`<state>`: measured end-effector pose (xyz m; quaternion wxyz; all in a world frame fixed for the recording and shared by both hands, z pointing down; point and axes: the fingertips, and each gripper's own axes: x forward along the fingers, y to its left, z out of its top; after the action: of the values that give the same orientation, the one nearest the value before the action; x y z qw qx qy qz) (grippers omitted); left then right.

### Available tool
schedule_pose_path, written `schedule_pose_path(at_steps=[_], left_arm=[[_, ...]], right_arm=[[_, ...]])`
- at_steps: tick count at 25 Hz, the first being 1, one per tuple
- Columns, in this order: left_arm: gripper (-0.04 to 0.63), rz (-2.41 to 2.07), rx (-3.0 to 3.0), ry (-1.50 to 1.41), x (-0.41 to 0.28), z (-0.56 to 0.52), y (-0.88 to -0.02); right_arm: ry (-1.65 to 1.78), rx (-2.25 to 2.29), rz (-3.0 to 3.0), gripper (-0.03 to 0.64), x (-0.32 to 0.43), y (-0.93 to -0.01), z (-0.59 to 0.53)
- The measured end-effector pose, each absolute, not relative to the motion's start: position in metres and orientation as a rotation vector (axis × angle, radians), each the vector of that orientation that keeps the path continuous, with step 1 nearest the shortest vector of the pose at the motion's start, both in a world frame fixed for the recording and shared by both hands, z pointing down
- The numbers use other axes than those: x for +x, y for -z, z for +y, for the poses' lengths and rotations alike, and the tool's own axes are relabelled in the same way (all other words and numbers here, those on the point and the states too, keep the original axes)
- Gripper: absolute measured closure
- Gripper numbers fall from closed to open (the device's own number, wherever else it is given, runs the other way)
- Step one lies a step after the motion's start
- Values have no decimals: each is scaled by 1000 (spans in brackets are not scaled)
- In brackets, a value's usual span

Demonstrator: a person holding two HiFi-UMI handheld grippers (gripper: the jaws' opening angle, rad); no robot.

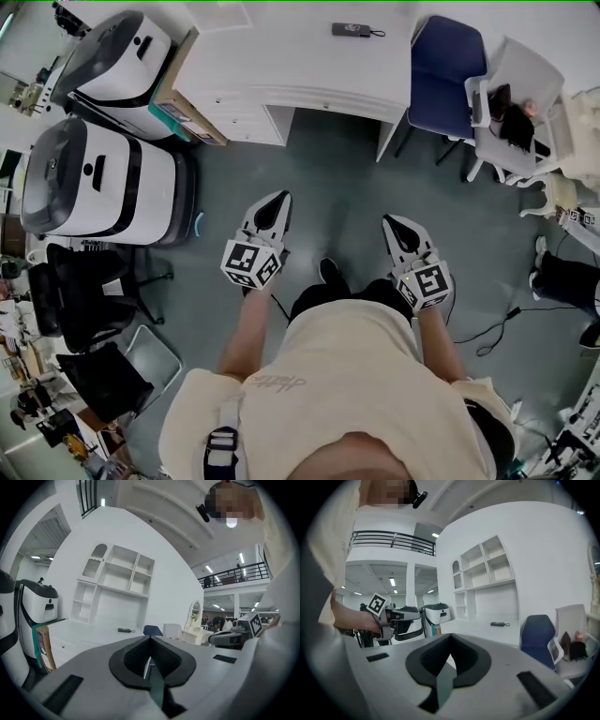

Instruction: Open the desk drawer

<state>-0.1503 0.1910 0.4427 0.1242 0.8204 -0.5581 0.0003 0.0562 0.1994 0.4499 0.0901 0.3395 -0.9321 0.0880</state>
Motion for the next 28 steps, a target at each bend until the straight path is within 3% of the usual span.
schedule_pose_path(at_steps=[11, 22, 28], left_arm=[[592, -1558, 2300, 67, -179, 181, -504], [592, -1641, 2254, -3, -212, 138, -502], [592, -1651, 2314, -91, -205, 63, -482]], right_arm=[[-215, 963, -2661, 620, 27, -468, 170], [-243, 830, -2788, 620, -30, -470, 89], [-266, 853, -2813, 620, -21, -478, 18]])
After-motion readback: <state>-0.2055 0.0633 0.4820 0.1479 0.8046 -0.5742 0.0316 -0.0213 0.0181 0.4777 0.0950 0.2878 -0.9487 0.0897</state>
